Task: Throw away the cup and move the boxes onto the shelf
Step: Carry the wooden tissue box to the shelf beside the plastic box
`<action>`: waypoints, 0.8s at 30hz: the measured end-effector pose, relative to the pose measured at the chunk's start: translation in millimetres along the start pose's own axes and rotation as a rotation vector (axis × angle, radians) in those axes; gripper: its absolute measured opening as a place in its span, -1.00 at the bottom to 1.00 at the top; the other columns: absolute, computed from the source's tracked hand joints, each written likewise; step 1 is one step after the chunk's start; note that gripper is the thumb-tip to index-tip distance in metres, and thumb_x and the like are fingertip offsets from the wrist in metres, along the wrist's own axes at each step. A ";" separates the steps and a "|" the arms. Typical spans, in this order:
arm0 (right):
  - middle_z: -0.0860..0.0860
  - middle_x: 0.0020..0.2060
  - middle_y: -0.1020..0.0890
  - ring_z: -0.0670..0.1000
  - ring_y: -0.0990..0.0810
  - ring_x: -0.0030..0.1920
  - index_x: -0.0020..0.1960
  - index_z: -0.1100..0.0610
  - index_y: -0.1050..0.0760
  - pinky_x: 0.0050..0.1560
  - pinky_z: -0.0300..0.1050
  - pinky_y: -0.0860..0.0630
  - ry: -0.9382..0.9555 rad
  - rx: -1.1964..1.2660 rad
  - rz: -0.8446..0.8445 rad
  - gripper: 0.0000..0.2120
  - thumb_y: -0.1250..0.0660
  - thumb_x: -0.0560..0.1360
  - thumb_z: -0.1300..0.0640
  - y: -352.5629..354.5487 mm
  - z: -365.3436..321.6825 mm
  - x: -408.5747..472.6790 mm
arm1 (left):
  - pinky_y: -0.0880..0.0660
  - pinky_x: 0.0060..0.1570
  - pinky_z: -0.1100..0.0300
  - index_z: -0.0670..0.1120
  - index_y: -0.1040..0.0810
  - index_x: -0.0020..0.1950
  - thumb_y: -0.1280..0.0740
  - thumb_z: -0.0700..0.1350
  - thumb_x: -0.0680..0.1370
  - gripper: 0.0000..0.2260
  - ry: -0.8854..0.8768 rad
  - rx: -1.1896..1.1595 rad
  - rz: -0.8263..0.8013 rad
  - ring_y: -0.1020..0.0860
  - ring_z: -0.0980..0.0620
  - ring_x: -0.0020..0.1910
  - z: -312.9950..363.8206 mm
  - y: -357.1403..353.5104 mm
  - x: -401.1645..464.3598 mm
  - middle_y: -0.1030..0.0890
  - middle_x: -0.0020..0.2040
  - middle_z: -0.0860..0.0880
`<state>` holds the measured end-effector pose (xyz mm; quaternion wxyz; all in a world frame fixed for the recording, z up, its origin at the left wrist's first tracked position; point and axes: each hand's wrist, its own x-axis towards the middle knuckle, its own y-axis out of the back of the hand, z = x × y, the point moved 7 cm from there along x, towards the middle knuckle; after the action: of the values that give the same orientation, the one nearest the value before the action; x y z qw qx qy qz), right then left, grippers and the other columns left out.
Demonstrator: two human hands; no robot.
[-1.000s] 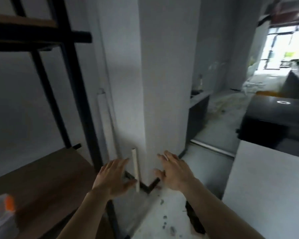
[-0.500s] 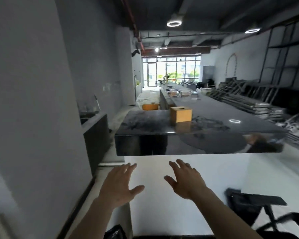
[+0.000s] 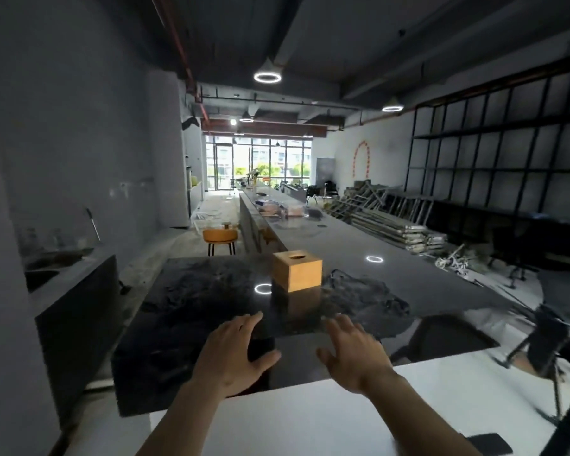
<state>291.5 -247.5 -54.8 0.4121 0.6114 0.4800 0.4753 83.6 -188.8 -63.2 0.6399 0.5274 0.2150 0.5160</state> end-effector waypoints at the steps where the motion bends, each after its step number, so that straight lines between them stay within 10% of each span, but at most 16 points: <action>1: 0.02 0.58 -0.23 0.14 -0.30 0.52 0.61 -0.04 -0.13 0.46 0.15 -0.36 -0.006 0.009 0.013 -0.38 -0.17 0.62 -0.21 2.9 2.1 14.3 | -0.23 0.51 -0.01 0.16 -0.12 0.61 -0.21 0.44 0.46 -0.21 0.014 -0.042 0.018 -0.23 0.01 0.58 -2.9 2.4 16.8 -0.25 0.61 0.09; 11: 0.03 0.21 -0.62 0.12 -0.58 0.25 0.36 0.00 -0.49 0.30 0.18 -0.53 -0.303 0.830 0.132 -0.55 -0.33 0.56 -0.20 2.6 73.1 139.5 | -0.31 0.41 0.01 0.08 -0.19 0.61 -0.37 0.27 0.51 -0.25 0.310 -0.801 0.093 -0.33 -0.05 0.53 -9.1 -28.5 140.5 -0.31 0.59 -0.04; 24: 0.05 0.25 -0.62 0.09 -0.59 0.20 0.35 0.06 -0.53 0.17 -0.03 -0.50 -0.356 1.091 0.010 -0.45 -0.37 0.50 -0.26 -35.4 127.8 287.8 | -0.26 0.50 -0.13 0.09 -0.22 0.61 -0.33 0.31 0.52 -0.27 0.631 -1.196 0.192 -0.32 -0.11 0.52 7.0 -77.6 247.8 -0.34 0.57 -0.05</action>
<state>434.6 35.1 -62.0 0.1091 0.8085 0.5761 0.0507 215.9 34.8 -63.7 0.6793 -0.0760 0.0214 0.7296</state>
